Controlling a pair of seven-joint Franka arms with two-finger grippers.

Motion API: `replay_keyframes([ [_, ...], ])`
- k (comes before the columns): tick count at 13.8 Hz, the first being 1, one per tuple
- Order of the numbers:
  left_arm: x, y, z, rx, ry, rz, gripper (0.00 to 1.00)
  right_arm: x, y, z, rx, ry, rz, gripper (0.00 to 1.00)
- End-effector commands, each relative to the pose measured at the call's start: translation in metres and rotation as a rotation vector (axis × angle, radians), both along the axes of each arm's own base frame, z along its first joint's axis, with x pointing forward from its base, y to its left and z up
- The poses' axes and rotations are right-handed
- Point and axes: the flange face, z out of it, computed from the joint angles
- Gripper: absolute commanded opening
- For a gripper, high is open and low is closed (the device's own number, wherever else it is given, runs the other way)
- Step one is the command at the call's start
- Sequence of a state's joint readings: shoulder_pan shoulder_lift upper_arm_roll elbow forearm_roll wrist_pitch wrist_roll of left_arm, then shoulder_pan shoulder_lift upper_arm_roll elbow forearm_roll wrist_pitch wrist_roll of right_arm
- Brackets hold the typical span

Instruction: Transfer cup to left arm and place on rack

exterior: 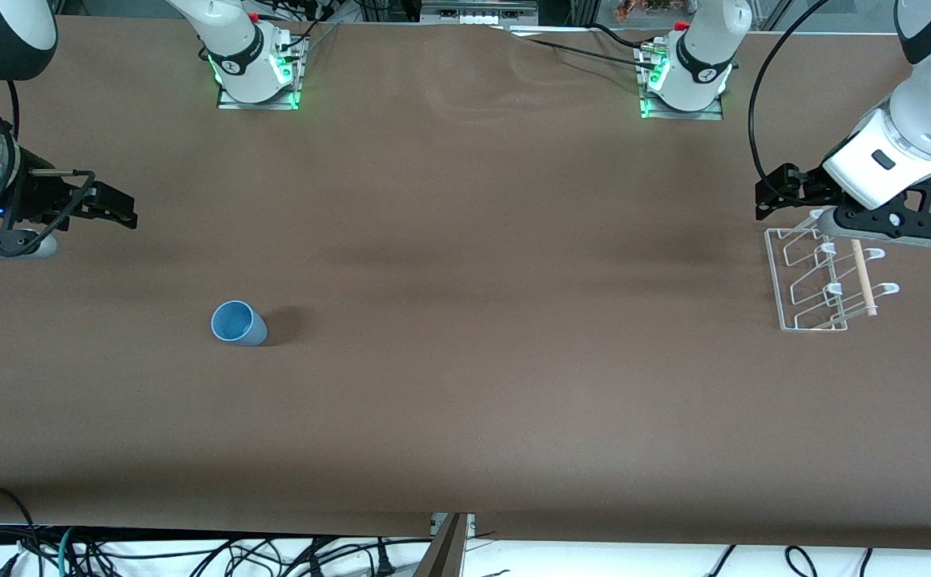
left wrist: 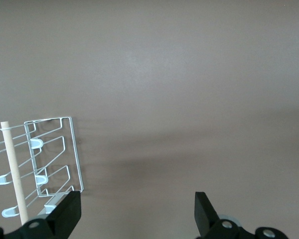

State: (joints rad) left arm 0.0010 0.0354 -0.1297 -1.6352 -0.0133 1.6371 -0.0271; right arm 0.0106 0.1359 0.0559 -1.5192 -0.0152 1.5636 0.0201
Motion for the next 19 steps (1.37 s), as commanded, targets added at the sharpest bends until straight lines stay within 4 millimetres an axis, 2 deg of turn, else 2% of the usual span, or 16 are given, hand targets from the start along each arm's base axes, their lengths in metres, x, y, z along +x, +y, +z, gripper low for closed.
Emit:
replay_keyframes([
  [1,-0.006,0.001,0.004,-0.014,0.0,-0.018,1.0,0.008,-0.004,-0.005,-0.03,0.006,0.014,1.0],
  [4,-0.006,0.001,0.004,-0.014,-0.001,-0.018,1.0,0.021,-0.004,-0.025,-0.031,0.003,0.015,1.0],
  [9,-0.007,0.001,0.004,-0.014,0.0,-0.018,1.0,0.046,-0.004,-0.089,-0.02,0.065,0.014,1.0],
  [15,-0.007,0.001,0.004,-0.014,0.0,-0.018,1.0,0.064,0.0,-0.182,-0.009,0.139,0.019,1.0],
  [19,-0.006,0.001,0.004,-0.014,0.002,-0.018,1.0,0.073,0.002,-0.249,0.0,0.095,0.022,1.0],
])
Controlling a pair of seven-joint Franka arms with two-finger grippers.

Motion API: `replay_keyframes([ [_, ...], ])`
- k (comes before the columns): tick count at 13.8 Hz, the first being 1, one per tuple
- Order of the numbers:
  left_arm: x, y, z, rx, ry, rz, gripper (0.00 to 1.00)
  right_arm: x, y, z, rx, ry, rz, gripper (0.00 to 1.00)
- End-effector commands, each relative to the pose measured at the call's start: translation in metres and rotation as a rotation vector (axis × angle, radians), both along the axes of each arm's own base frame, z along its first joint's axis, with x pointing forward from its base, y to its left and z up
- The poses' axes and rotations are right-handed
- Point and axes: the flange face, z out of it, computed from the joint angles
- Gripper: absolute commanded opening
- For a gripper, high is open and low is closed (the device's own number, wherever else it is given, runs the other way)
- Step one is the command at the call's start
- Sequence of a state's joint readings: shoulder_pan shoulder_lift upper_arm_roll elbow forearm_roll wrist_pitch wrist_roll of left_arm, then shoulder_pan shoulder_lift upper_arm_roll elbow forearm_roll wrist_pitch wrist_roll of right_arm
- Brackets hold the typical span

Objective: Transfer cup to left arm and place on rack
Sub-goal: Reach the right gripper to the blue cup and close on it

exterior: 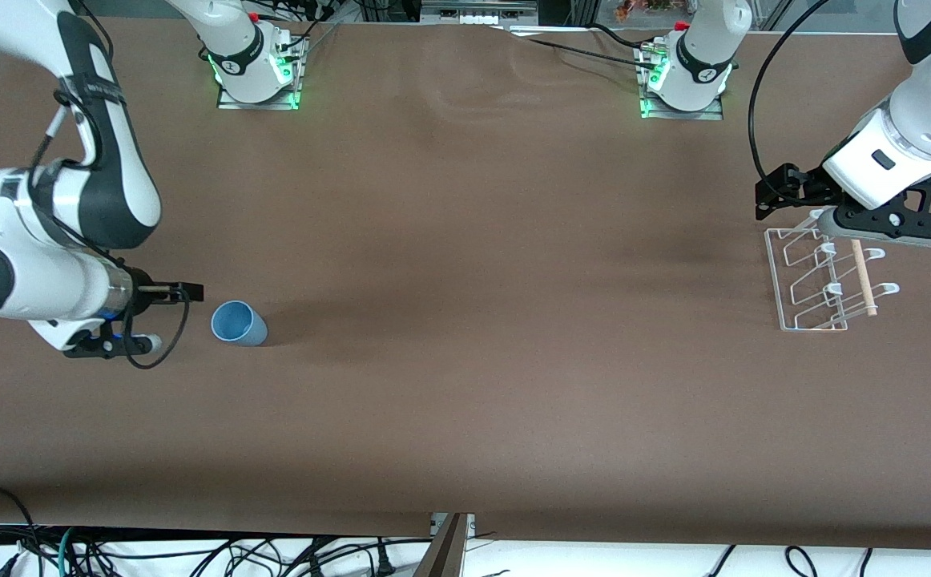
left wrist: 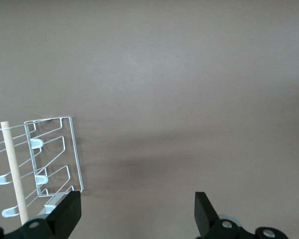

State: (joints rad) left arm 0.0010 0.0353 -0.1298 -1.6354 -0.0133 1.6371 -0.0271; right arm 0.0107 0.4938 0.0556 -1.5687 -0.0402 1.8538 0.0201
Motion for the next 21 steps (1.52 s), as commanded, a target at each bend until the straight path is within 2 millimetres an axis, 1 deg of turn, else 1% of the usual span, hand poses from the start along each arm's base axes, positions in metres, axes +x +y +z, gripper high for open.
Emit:
replay_keyframes([
  [1,-0.007,0.001,0.005,-0.014,-0.002,-0.018,1.0,0.003,0.002,-0.029,0.014,-0.027,0.01,1.0],
  [4,-0.007,0.001,0.004,-0.014,0.0,-0.018,1.0,0.007,0.003,-0.052,0.017,-0.03,0.01,1.0],
  [6,-0.006,0.001,0.004,-0.014,0.0,-0.018,1.0,0.006,0.005,-0.064,0.019,-0.016,0.011,1.0],
  [12,-0.007,0.001,0.004,-0.014,0.001,-0.018,1.0,-0.004,0.004,-0.084,0.02,-0.011,0.012,1.0],
  [13,-0.007,0.001,0.004,-0.014,0.001,-0.018,1.0,-0.004,0.005,-0.085,0.02,-0.016,0.012,0.98],
  [15,-0.007,0.001,0.004,-0.014,0.001,-0.018,1.0,-0.004,0.005,-0.086,0.018,-0.019,0.0,0.54],
  [16,-0.007,0.001,0.004,-0.014,0.001,-0.018,1.0,-0.004,0.006,-0.086,0.019,-0.018,-0.004,0.38],
  [18,-0.007,0.001,0.003,-0.014,0.003,-0.018,1.0,-0.003,0.009,-0.086,0.038,-0.014,-0.018,0.09],
  [19,-0.007,0.001,0.004,-0.014,0.002,-0.018,1.0,-0.003,0.011,-0.087,0.059,-0.011,-0.035,0.02],
  [21,-0.007,0.001,0.004,-0.014,0.0,-0.018,1.0,-0.003,0.012,-0.092,0.075,-0.005,-0.048,0.0],
])
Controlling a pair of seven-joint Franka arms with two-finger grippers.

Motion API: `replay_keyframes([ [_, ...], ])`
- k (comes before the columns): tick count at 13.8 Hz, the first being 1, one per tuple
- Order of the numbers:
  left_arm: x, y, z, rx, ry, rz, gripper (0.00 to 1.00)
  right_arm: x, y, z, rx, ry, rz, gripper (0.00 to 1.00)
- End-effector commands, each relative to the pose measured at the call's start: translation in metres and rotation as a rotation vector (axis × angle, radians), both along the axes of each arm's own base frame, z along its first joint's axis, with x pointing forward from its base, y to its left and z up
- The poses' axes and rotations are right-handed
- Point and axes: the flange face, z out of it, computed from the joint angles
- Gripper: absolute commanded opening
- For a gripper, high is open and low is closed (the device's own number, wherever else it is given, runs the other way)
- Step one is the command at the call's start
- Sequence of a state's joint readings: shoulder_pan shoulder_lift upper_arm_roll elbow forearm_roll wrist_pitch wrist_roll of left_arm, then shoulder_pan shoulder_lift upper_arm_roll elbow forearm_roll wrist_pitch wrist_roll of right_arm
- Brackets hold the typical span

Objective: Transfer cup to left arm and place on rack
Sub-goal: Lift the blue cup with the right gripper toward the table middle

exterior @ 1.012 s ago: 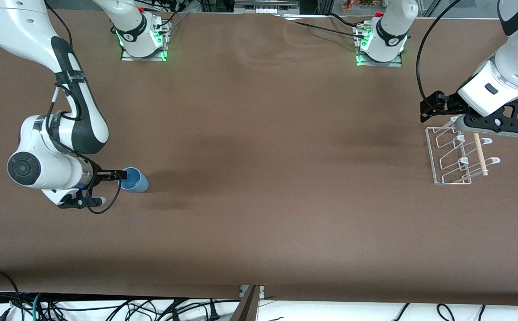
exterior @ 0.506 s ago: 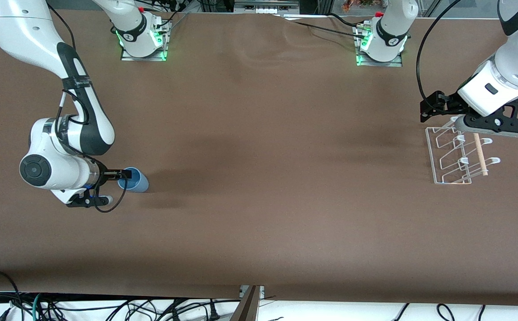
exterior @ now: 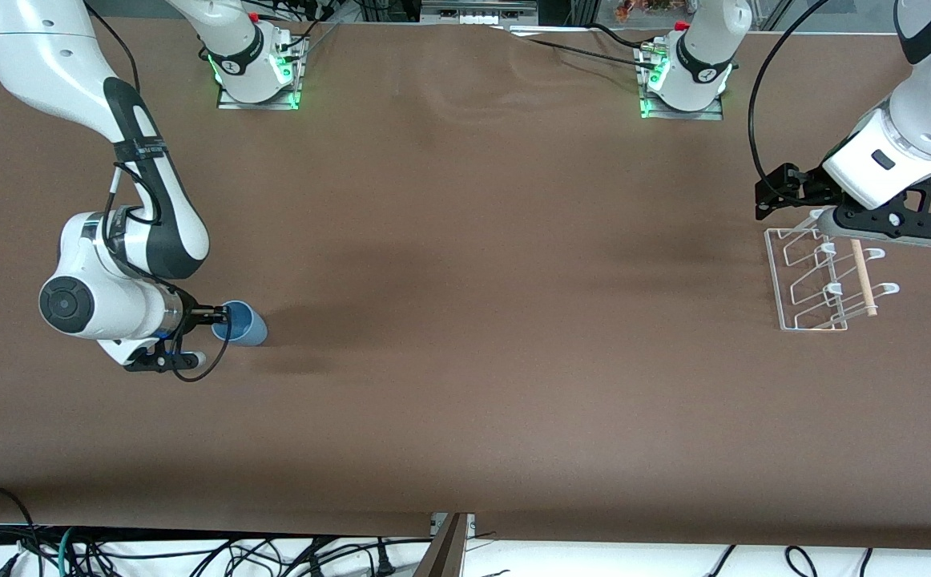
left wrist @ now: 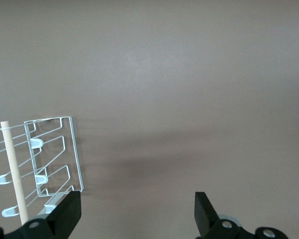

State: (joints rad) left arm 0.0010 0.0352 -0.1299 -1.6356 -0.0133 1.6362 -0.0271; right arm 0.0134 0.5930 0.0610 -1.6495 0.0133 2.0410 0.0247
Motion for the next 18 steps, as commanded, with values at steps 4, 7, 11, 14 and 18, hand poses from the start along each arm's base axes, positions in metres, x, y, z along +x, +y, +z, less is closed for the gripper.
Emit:
replay_keyframes([
  [4,-0.006,0.001,0.004,-0.014,0.001,-0.018,1.0,0.008,0.011,0.007,0.033,-0.027,-0.007,0.0],
  [7,-0.007,0.001,0.005,-0.014,-0.001,-0.018,1.0,0.018,0.038,0.033,0.168,-0.054,-0.062,0.0],
  [11,-0.007,0.001,0.005,-0.014,0.001,-0.018,1.0,0.016,0.12,0.067,0.317,-0.026,-0.222,0.0],
  [14,-0.006,0.001,0.003,-0.014,0.005,-0.018,1.0,0.01,0.193,0.089,0.394,0.014,-0.35,0.0],
  [18,0.003,-0.016,-0.019,-0.021,0.094,-0.046,1.0,-0.005,0.274,0.109,0.506,0.054,-0.364,0.0],
])
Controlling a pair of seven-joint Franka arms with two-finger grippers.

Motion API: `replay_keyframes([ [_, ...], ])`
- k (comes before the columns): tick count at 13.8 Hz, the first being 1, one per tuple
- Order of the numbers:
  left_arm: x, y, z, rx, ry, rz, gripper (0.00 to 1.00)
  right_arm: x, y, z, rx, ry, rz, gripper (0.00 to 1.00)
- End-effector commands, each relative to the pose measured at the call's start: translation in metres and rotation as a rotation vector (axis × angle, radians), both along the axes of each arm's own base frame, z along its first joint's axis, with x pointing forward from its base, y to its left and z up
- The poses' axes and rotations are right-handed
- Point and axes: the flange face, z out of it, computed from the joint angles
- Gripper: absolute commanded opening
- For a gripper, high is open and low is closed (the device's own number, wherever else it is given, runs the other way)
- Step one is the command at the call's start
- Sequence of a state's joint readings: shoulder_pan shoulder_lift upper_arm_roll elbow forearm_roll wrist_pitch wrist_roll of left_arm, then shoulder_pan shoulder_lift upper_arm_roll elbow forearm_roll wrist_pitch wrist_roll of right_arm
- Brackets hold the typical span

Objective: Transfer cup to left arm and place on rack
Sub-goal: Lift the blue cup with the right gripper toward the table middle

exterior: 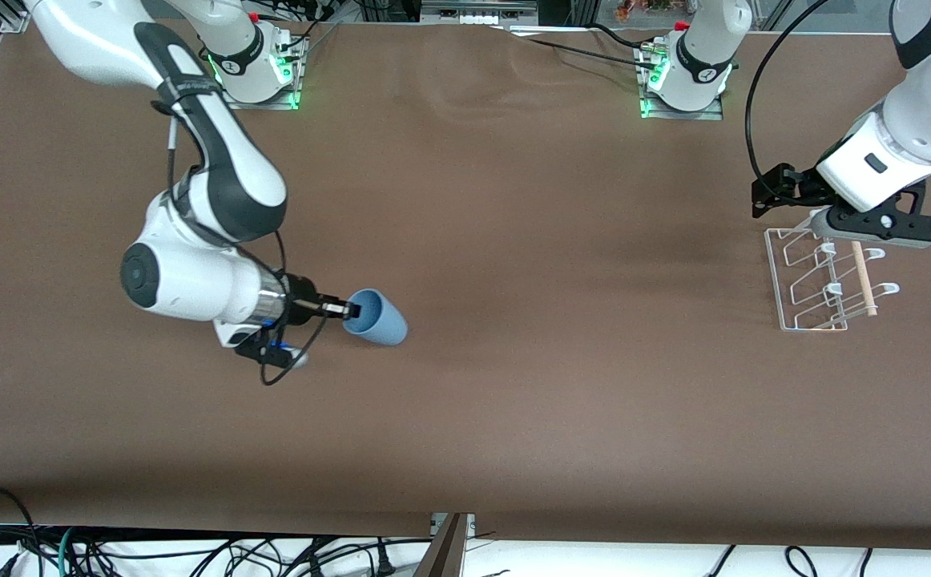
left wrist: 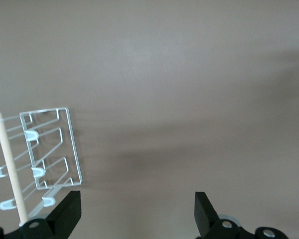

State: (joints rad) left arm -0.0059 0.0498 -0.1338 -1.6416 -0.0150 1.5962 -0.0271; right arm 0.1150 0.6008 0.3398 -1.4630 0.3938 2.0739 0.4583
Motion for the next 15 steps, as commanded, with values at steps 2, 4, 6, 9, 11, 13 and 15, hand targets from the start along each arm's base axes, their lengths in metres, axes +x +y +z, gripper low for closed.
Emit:
replay_keyframes([
  [2,0.014,-0.015,-0.004,-0.04,0.026,-0.042,1.0,-0.007,0.065,0.009,0.172,0.045,-0.092,0.0],
  [4,0.022,-0.022,-0.013,-0.084,0.038,-0.072,1.0,-0.02,0.105,0.009,0.197,0.021,-0.123,0.0],
  [6,0.026,-0.028,-0.018,-0.147,0.041,-0.176,1.0,-0.026,0.142,0.017,0.235,0.03,-0.183,0.0],
  [9,0.029,-0.036,-0.028,-0.237,0.041,-0.351,1.0,-0.042,0.185,0.032,0.264,0.065,-0.218,0.0],
  [11,0.031,-0.043,-0.034,-0.307,0.043,-0.407,1.0,-0.05,0.2,0.042,0.304,0.1,-0.25,0.0],
  [13,0.035,-0.048,-0.04,-0.349,0.02,-0.474,1.0,-0.054,0.208,0.053,0.379,0.164,-0.285,0.0],
  [15,0.041,-0.055,-0.056,-0.381,0.018,-0.571,1.0,-0.059,0.216,0.061,0.42,0.208,-0.305,0.0],
])
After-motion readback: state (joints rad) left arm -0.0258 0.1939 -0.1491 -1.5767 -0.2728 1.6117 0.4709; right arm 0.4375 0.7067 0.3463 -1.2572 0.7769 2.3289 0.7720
